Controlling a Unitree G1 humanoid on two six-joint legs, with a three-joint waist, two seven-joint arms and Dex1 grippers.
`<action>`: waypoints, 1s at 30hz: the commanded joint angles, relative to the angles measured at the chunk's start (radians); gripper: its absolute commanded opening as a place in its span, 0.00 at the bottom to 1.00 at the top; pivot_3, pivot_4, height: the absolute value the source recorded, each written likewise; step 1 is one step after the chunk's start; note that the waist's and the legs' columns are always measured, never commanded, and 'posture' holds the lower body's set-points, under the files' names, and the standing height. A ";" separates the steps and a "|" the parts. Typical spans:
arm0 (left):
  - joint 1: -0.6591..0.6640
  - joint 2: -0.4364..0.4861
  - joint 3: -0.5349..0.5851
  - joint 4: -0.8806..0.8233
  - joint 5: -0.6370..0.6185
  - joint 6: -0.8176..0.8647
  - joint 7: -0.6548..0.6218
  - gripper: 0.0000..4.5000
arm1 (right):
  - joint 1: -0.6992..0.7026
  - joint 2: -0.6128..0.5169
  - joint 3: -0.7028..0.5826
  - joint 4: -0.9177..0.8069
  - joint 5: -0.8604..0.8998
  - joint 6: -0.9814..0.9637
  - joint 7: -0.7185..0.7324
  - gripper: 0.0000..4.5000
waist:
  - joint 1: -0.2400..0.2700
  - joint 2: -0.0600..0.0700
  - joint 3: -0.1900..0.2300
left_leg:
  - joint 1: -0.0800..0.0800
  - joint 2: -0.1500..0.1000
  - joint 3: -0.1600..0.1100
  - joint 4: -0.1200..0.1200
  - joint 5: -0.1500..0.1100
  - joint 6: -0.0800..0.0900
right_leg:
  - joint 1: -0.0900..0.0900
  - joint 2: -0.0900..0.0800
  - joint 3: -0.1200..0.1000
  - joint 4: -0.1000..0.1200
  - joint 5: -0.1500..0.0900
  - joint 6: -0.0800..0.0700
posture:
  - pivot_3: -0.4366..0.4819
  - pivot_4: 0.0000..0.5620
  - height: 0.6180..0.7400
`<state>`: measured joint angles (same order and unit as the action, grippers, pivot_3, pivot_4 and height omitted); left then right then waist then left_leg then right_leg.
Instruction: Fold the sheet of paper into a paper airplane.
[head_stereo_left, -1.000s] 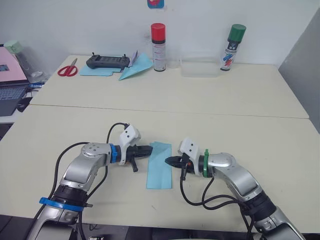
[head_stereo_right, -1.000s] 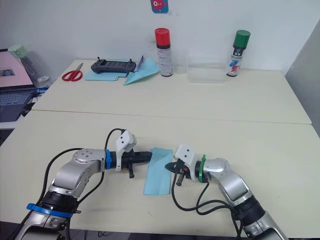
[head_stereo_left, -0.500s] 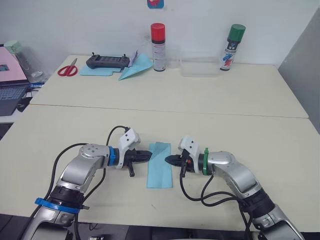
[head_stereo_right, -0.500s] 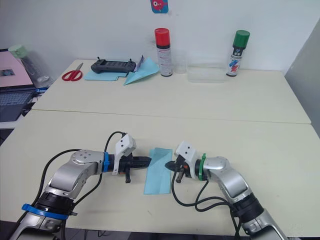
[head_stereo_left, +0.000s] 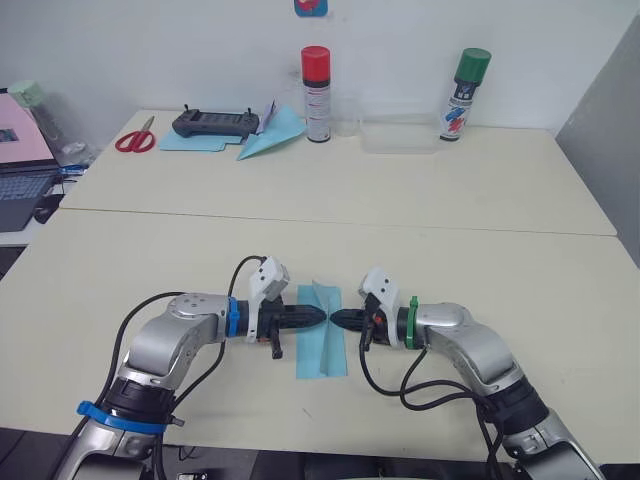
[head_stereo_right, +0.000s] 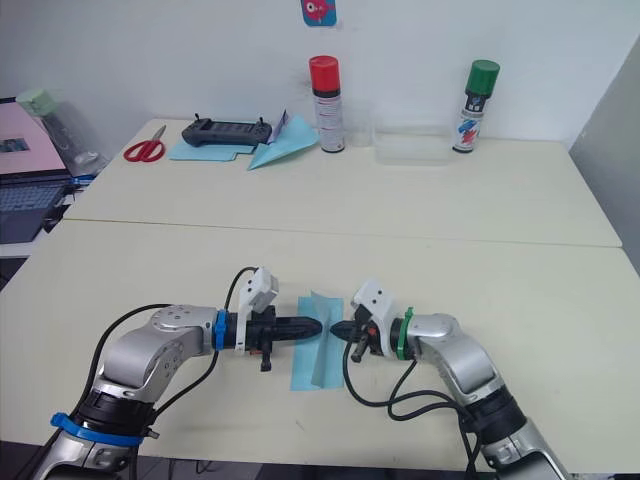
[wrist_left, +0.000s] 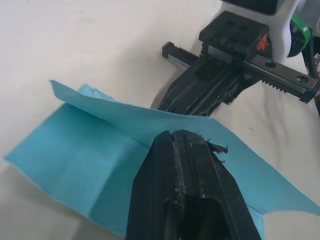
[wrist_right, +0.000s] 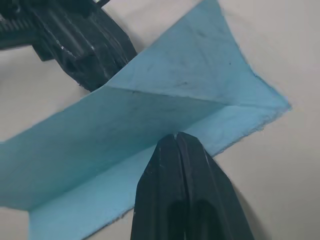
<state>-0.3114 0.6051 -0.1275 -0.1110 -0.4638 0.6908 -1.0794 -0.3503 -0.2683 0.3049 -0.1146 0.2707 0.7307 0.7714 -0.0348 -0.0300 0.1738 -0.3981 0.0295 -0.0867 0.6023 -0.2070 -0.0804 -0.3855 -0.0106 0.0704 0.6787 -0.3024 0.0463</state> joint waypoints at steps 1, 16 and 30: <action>-0.012 0.005 0.003 -0.036 -0.008 -0.008 0.000 0.00 | -0.040 0.016 -0.119 -0.051 0.121 0.174 -0.031 0.15 | 0.000 0.000 0.002 | 0.000 0.000 0.000 0.000 0.000 0.000 | 0.000 0.000 0.000 0.000 0.000 0.000 | 0.48 0.27 1.00; -0.066 -0.006 -0.049 -0.028 0.021 -0.040 -0.008 0.00 | -0.186 0.091 -0.446 -0.113 0.472 0.869 -0.138 0.69 | -0.009 0.003 0.007 | -0.003 0.001 0.000 0.000 0.000 0.000 | -0.003 0.002 0.000 0.001 0.000 0.000 | 0.48 0.27 1.00; -0.087 -0.020 -0.069 -0.027 0.024 -0.040 -0.009 0.00 | -0.173 0.097 -0.385 -0.113 0.475 0.867 -0.215 0.69 | -0.018 0.003 0.007 | -0.003 0.001 0.000 0.000 0.000 0.000 | -0.004 0.002 0.000 0.001 0.000 0.000 | 0.48 0.27 1.00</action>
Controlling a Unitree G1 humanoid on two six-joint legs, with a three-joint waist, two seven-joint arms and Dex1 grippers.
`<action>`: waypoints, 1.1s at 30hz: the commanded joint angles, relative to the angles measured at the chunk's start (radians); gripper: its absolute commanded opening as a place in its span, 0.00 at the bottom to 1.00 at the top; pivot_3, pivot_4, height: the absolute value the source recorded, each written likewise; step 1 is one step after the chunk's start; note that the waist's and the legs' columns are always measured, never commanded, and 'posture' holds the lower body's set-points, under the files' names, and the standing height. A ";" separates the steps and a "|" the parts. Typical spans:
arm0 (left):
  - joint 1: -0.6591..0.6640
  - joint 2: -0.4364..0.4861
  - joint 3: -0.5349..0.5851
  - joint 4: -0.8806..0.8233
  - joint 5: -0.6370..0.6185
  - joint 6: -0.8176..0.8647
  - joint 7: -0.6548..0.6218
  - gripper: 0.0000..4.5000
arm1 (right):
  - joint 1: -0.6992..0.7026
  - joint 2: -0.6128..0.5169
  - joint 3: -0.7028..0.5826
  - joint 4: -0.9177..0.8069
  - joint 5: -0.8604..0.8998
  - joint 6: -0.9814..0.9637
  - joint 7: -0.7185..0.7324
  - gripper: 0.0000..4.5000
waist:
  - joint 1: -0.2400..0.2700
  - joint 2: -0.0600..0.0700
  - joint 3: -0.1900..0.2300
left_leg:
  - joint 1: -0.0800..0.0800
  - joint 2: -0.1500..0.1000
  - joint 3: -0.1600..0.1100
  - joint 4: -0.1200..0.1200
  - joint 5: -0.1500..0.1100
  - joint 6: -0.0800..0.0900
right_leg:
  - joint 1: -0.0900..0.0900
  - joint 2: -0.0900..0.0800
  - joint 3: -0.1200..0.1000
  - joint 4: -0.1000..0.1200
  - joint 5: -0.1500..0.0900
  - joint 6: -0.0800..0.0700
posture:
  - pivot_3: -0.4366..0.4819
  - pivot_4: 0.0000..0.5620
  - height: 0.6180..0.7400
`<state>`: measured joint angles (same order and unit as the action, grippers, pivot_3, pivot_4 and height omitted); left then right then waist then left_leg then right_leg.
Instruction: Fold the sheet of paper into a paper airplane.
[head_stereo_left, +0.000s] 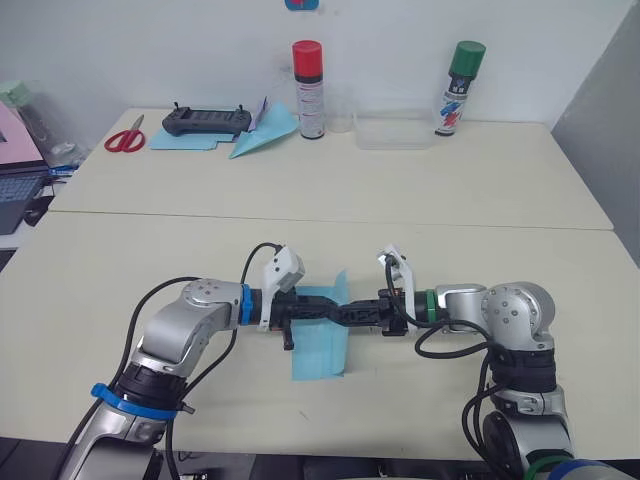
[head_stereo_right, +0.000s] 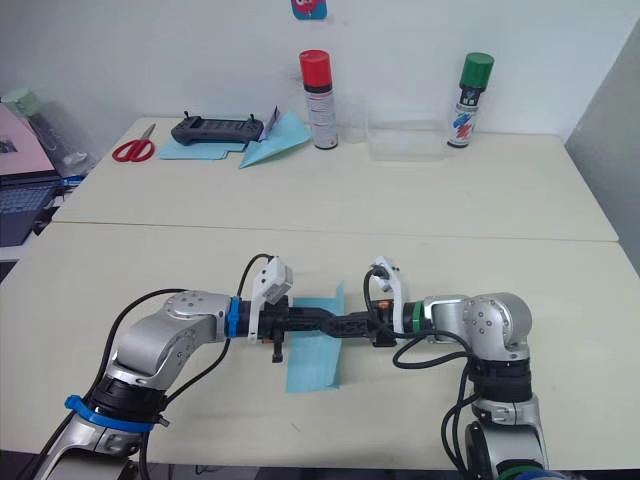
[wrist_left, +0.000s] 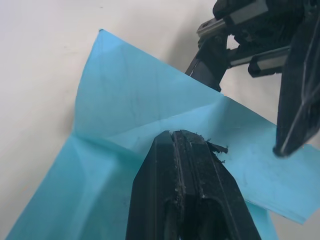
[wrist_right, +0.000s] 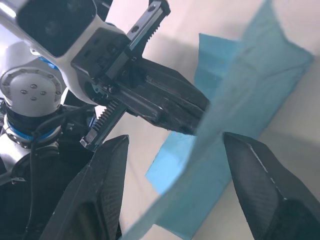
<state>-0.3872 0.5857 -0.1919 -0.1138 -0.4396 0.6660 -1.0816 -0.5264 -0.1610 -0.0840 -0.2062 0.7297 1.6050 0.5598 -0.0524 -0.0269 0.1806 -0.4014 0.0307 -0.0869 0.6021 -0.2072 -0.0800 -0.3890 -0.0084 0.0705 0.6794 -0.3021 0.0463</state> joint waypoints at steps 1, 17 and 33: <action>-0.010 0.001 -0.009 -0.025 0.002 -0.017 -0.009 0.00 | 0.005 -0.012 0.004 -0.018 0.012 -0.010 -0.008 0.65 | 0.000 0.000 0.000 | 0.000 0.000 0.000 0.000 0.000 0.000 | 0.000 0.000 0.000 0.000 0.000 0.000 | 0.48 0.27 1.00; 0.049 0.109 -0.044 -0.025 0.062 -0.069 -0.064 0.00 | 0.067 -0.025 -0.018 -0.037 -0.001 -0.024 -0.088 0.00 | -0.004 0.000 0.000 | 0.000 0.000 0.000 0.000 0.000 0.000 | 0.000 0.000 0.000 0.000 0.000 0.000 | 0.48 0.27 1.00; 0.044 0.106 -0.113 0.067 0.162 -0.166 -0.098 0.00 | 0.189 -0.076 -0.059 -0.170 0.085 0.009 -0.159 0.00 | 0.000 0.000 0.000 | 0.000 0.000 0.000 0.001 0.000 0.000 | 0.001 0.000 0.001 0.000 0.000 0.000 | 0.48 0.27 1.00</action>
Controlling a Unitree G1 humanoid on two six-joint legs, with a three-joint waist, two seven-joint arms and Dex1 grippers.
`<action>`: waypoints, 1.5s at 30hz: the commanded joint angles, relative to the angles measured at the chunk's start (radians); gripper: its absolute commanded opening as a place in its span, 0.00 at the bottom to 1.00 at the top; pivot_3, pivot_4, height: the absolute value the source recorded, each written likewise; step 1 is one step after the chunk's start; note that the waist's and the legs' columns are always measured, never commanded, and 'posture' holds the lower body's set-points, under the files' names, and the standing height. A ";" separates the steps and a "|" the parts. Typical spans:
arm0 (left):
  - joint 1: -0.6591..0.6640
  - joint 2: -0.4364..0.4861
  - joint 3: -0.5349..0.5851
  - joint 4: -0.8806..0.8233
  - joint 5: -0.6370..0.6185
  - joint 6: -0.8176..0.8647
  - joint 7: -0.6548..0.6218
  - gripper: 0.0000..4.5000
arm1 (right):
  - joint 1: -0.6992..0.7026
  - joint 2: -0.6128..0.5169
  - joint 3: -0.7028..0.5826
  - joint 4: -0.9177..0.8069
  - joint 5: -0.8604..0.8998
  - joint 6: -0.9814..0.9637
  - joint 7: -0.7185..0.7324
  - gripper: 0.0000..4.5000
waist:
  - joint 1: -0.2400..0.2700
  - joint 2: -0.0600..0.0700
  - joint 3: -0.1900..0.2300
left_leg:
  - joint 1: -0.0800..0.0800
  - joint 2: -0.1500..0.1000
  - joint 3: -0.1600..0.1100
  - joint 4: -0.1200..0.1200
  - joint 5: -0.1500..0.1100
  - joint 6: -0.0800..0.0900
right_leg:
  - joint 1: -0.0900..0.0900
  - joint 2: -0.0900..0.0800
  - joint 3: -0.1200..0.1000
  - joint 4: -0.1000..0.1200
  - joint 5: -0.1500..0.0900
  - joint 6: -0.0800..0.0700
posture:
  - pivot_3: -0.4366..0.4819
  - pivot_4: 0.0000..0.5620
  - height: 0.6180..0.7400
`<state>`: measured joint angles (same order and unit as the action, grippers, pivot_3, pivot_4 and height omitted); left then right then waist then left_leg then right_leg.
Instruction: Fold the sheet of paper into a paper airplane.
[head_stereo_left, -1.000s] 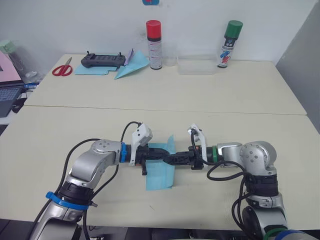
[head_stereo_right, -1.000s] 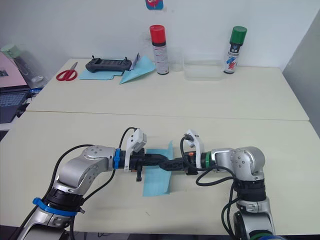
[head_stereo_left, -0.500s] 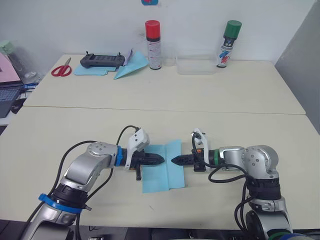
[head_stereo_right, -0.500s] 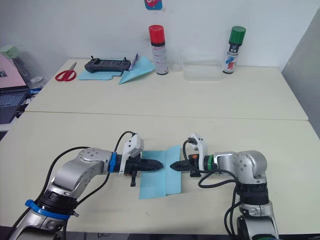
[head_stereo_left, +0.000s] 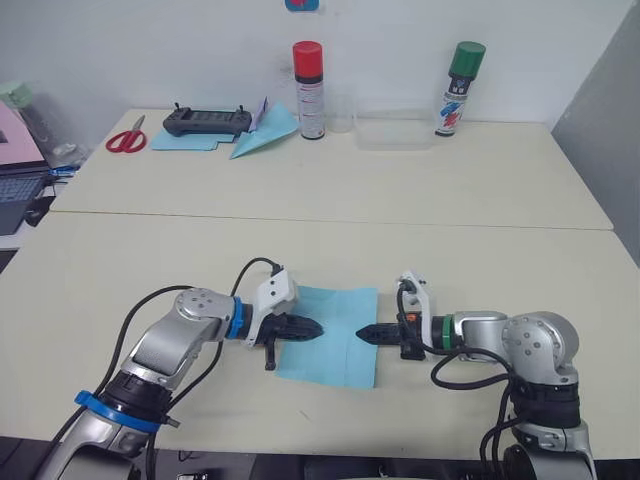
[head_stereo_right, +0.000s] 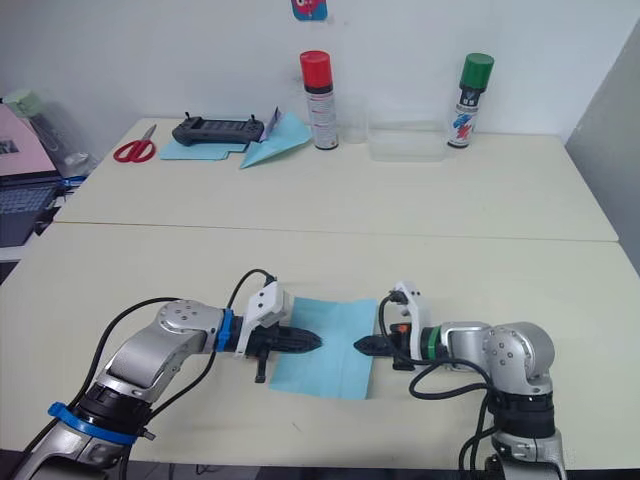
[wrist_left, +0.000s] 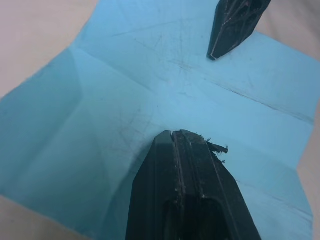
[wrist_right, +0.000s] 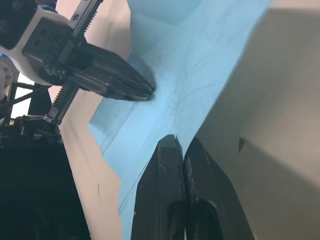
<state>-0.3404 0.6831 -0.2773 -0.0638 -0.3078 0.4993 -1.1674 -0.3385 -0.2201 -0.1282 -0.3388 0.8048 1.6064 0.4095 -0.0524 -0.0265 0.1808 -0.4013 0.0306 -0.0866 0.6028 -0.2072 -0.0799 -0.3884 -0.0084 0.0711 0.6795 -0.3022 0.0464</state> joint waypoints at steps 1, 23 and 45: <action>-0.004 0.009 -0.033 0.023 0.040 -0.010 -0.015 0.00 | -0.001 -0.017 -0.015 -0.037 0.003 0.008 -0.011 0.00 | 0.000 0.000 0.000 | 0.000 0.000 0.000 0.000 0.000 0.000 | 0.000 0.000 0.000 0.000 0.000 0.000 | 0.48 0.27 1.00; 0.023 -0.014 -0.018 0.013 0.042 -0.008 0.037 0.00 | 0.008 -0.217 0.037 -0.013 -0.058 -0.164 0.061 0.49 | 0.004 0.001 0.000 | 0.001 0.000 0.000 0.003 0.000 0.000 | 0.002 0.000 0.000 0.001 0.000 0.000 | 0.48 0.27 1.00; 0.027 -0.017 -0.028 0.010 0.061 -0.009 0.042 0.00 | 0.063 -0.143 0.487 0.146 -0.492 -1.059 0.300 0.01 | -0.001 0.002 0.000 | 0.001 0.000 0.000 0.005 0.000 0.000 | 0.003 0.001 0.001 0.001 0.001 0.001 | 0.48 0.27 1.00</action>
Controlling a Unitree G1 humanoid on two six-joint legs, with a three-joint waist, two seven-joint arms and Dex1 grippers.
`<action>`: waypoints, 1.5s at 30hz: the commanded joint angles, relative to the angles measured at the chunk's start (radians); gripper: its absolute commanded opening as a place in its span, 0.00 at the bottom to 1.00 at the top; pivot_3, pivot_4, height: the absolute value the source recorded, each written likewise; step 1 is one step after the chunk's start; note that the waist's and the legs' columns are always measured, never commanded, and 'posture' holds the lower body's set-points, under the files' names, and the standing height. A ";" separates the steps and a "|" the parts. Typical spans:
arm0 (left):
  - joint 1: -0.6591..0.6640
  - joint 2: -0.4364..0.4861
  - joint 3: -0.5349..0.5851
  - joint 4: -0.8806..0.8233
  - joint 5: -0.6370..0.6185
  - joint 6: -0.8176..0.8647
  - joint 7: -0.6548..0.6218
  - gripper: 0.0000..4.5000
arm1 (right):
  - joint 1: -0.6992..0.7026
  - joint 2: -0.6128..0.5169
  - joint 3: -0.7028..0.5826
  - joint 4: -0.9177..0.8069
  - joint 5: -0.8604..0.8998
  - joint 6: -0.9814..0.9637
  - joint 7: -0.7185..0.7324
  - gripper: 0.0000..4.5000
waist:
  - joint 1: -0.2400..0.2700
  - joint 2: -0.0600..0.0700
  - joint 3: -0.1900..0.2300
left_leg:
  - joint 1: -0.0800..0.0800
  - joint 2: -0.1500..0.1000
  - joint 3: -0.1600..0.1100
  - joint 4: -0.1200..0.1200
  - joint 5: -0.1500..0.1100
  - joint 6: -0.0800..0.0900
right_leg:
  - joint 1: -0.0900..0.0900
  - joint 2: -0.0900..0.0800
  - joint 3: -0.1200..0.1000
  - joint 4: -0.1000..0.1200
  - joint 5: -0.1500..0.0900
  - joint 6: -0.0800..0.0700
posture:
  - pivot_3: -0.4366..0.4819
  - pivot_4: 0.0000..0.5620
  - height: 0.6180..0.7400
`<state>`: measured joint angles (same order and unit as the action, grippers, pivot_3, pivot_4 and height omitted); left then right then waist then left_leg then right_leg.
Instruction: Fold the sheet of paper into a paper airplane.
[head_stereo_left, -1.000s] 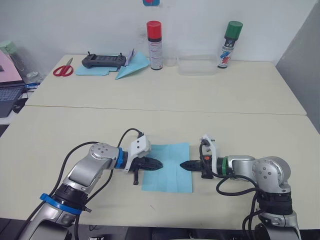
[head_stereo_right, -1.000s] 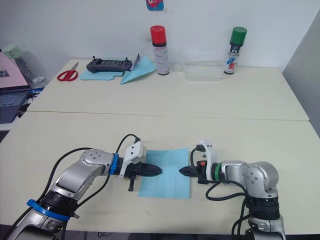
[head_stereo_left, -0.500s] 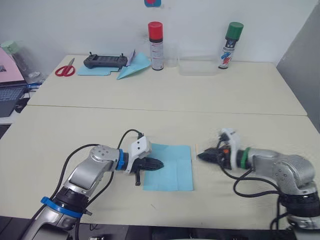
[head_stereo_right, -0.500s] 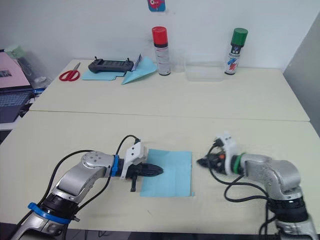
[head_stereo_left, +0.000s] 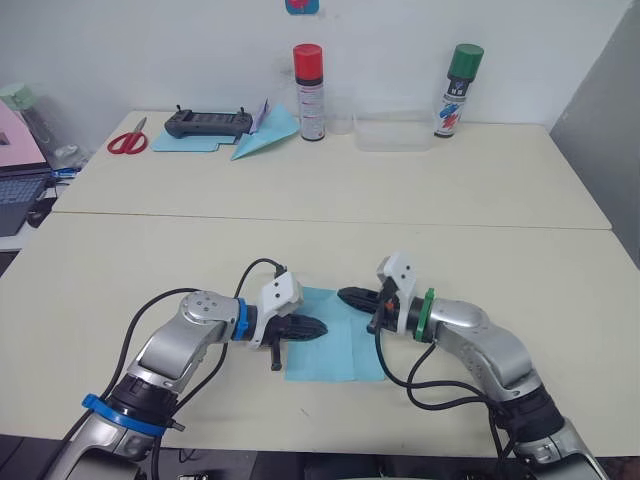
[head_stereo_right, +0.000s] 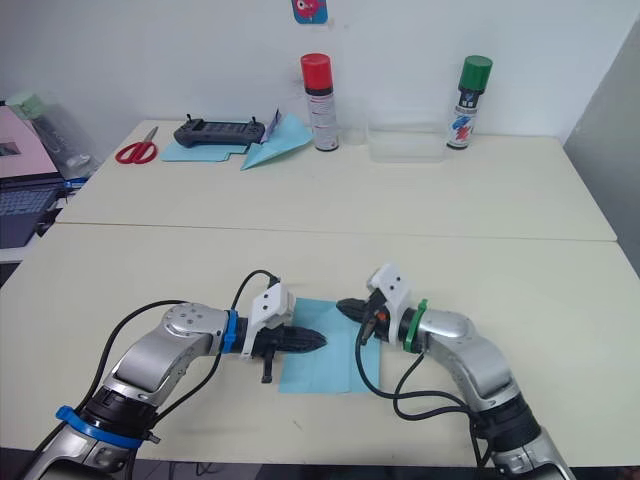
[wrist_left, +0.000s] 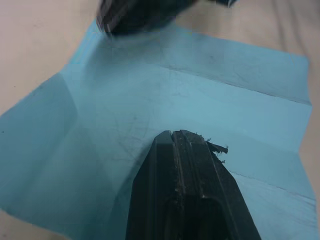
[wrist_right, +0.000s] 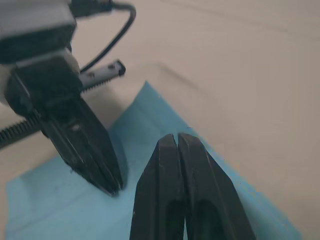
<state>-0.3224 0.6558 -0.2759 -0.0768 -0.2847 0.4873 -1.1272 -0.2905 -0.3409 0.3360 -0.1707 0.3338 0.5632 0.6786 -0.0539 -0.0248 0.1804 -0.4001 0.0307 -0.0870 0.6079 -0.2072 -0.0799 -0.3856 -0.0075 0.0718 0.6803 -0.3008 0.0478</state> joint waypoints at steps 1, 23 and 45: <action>0.009 0.011 -0.029 0.025 0.039 0.001 0.001 0.00 | 0.023 -0.038 0.030 -0.023 -0.038 -0.005 0.026 0.01 | 0.000 0.000 0.000 | 0.000 0.000 0.000 0.000 0.000 0.000 | 0.000 0.000 0.000 0.000 0.000 0.000 | 0.48 0.27 1.00; -0.002 0.002 -0.042 0.050 0.055 -0.037 -0.002 0.00 | 0.044 -0.059 -0.358 -0.030 0.250 0.324 -0.085 0.59 | 0.003 -0.001 -0.001 | 0.004 0.000 -0.001 0.001 0.000 0.000 | 0.005 0.000 0.000 0.000 0.000 0.000 | 0.48 0.27 1.00; -0.002 -0.002 -0.034 0.031 0.050 -0.025 0.011 0.00 | -0.028 0.065 -0.368 -0.060 0.389 0.596 -0.200 0.56 | 0.003 0.000 -0.001 | 0.004 0.000 -0.001 0.001 0.000 0.000 | 0.005 0.000 0.000 0.000 0.000 0.000 | 0.48 0.27 1.00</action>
<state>-0.3380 0.6544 -0.2940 -0.0538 -0.2655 0.4471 -1.1359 -0.3240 -0.2689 -0.0350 -0.1918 0.7232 1.1717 0.4728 -0.0510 -0.0250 0.1795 -0.3971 0.0304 -0.0882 0.6087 -0.2072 -0.0798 -0.3809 -0.0072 0.0719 0.6800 -0.3007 0.0476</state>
